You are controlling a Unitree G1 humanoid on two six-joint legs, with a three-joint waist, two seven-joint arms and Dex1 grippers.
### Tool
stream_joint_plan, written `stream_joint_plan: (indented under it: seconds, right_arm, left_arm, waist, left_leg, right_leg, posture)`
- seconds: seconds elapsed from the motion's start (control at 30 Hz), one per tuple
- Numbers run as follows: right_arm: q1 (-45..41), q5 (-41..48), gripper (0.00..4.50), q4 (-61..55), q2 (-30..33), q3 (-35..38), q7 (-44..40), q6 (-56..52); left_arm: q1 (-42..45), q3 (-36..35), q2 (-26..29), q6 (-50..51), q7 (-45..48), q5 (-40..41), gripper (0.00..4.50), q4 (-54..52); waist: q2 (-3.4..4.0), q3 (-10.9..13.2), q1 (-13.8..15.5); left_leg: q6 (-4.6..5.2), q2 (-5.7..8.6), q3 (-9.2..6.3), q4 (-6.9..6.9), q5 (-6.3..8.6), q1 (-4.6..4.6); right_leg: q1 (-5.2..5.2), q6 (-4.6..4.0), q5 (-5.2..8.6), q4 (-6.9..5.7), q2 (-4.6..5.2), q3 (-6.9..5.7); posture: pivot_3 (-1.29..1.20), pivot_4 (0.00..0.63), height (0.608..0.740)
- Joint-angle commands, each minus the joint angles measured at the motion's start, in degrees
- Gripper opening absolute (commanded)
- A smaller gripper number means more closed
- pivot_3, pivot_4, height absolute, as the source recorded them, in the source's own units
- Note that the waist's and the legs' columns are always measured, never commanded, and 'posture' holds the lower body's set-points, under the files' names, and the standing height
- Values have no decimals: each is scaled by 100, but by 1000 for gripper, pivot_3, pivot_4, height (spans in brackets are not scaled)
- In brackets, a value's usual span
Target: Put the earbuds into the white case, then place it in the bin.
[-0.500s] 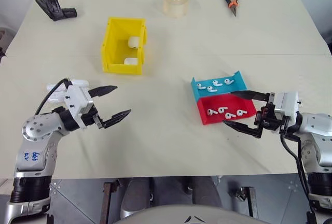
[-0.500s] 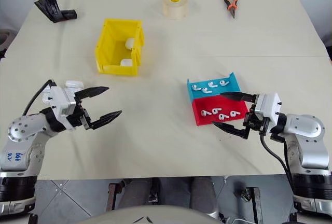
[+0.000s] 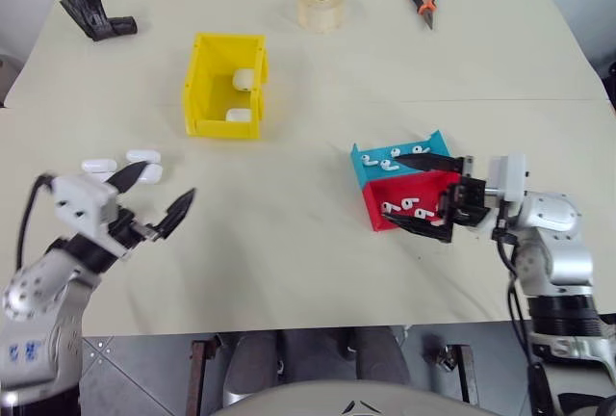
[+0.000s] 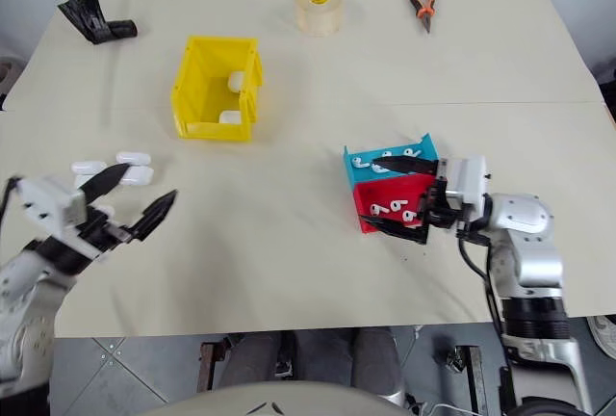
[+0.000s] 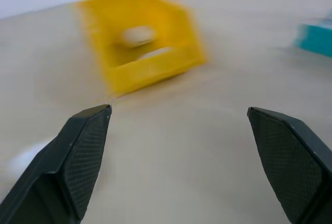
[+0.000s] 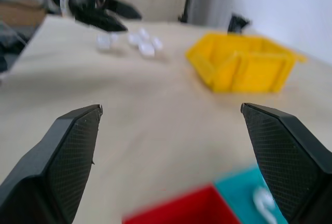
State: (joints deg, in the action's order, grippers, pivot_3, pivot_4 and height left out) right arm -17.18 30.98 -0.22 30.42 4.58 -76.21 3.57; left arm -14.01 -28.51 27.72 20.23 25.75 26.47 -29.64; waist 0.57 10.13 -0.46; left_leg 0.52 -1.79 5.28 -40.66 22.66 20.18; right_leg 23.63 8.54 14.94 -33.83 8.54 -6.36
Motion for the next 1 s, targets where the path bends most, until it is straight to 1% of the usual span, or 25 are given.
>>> stream_joint_plan:
  seconds: [0.03,0.1,0.17,0.27,0.33,0.37,0.43,0.5,0.57,0.6,0.67,0.7,0.77,0.83,0.87,1.0]
  right_arm:
    - [-189,99,4500,-198,-247,-27,50,321]
    - [-273,47,4500,-156,-332,-52,11,470]
    - [-320,60,4500,-125,-328,-56,-1,467]
    - [-372,95,4500,-77,-263,-71,-55,418]
    - [-408,78,4500,-12,-205,-75,-123,403]
    - [-429,83,4500,21,-176,-76,-155,380]
    - [-455,95,4500,57,-147,-88,-179,357]
    - [-490,120,4500,88,-86,-105,-220,278]
    - [-514,121,4500,116,-46,-125,-267,208]
    - [-528,115,4500,129,-48,-133,-273,197]
    - [-550,108,4500,133,-61,-153,-277,175]
    - [-556,109,4500,124,-68,-159,-271,162]
    - [-559,103,4500,94,-85,-173,-259,137]
    - [-562,98,4500,64,-105,-184,-234,118]
    - [-553,101,4500,44,-113,-188,-222,106]
    - [-506,103,4500,-27,-138,-200,-173,75]
  left_arm:
    - [-516,-625,-475,392,-902,24,4469,-665]
    - [-810,-836,-770,631,-1219,178,4469,-850]
    - [-965,-918,-896,726,-1301,269,4469,-958]
    - [-978,-956,-806,895,-1317,375,4469,-1022]
    - [-872,-1066,-597,1209,-1387,519,4469,-1039]
    - [-732,-1196,-377,1517,-1472,636,4469,-1035]
    - [-566,-1356,-106,1903,-1585,799,4469,-1026]
    - [-260,-1535,681,3145,-1658,1278,4469,-1055]
    - [167,-1635,1446,4630,-1836,1634,4469,-976]
    - [406,-1676,1638,5165,-1900,1801,4469,-900]
    - [1125,-1602,2091,6554,-2007,1856,4469,-673]
    - [1431,-1535,2234,6957,-2117,1902,4469,-505]
    - [1644,-1294,2624,7227,-2293,2166,4469,-176]
    - [1886,-1210,2614,7227,-2501,2441,4469,55]
    - [1897,-1016,2720,7227,-2630,2559,4469,178]
    - [1954,-581,2712,7227,-3041,2900,4469,536]
  waist:
    - [-1,0,37]
    - [-3,-1,46]
    - [-4,-1,66]
    - [-5,-2,77]
    - [-5,-2,53]
    - [-5,-2,35]
    - [-4,-2,27]
    - [-6,-2,26]
    - [-6,-2,36]
    - [-5,-2,40]
    - [-5,-2,36]
    - [-5,-2,29]
    - [-5,-2,16]
    - [-3,-1,-25]
    - [-3,0,-38]
    - [-4,0,-107]
  left_leg:
    - [0,0,-1,-3,0,1]
    - [0,0,-4,-17,3,2]
    - [0,0,-9,-24,10,3]
    - [2,0,-11,-28,13,4]
    - [2,0,-9,-28,15,3]
    - [1,-1,-9,-28,16,3]
    - [0,-3,-9,-28,17,2]
    - [-1,-4,-8,-28,17,0]
    - [-1,-5,-10,-30,17,0]
    - [-1,-4,-9,-30,17,1]
    - [-1,-2,-10,-30,17,1]
    - [-2,-2,-9,-28,17,0]
    - [-3,-2,-7,-23,17,-1]
    - [-10,-2,-3,-15,20,-6]
    - [-10,-2,-2,-9,20,-6]
    - [-16,-4,-3,-3,20,-5]
  right_leg:
    - [-1,0,0,-1,0,0]
    - [-5,0,0,-3,1,0]
    - [-7,0,0,-4,1,-2]
    - [-8,-3,1,-5,1,-3]
    - [-7,-4,2,-6,1,-3]
    - [-6,-6,2,-8,1,-2]
    - [-3,-11,5,-15,0,-2]
    - [-3,-12,6,-17,-1,-1]
    - [-3,-13,7,-22,-1,-2]
    - [-3,-13,7,-21,-1,-1]
    - [-4,-13,7,-22,-1,0]
    - [-4,-14,7,-21,-2,-1]
    - [-1,-14,7,-22,-5,-1]
    - [2,-16,9,-19,-6,1]
    - [3,-17,9,-18,-6,2]
    - [5,-18,10,-14,-9,0]
  posture:
    - [0,150,740]
    - [0,150,740]
    - [0,150,740]
    - [0,150,740]
    - [0,150,740]
    - [0,150,740]
    - [0,150,740]
    - [0,150,740]
    - [0,150,740]
    - [0,150,740]
    - [0,150,740]
    - [0,150,740]
    - [0,150,740]
    - [0,150,740]
    - [0,150,740]
    - [0,150,740]
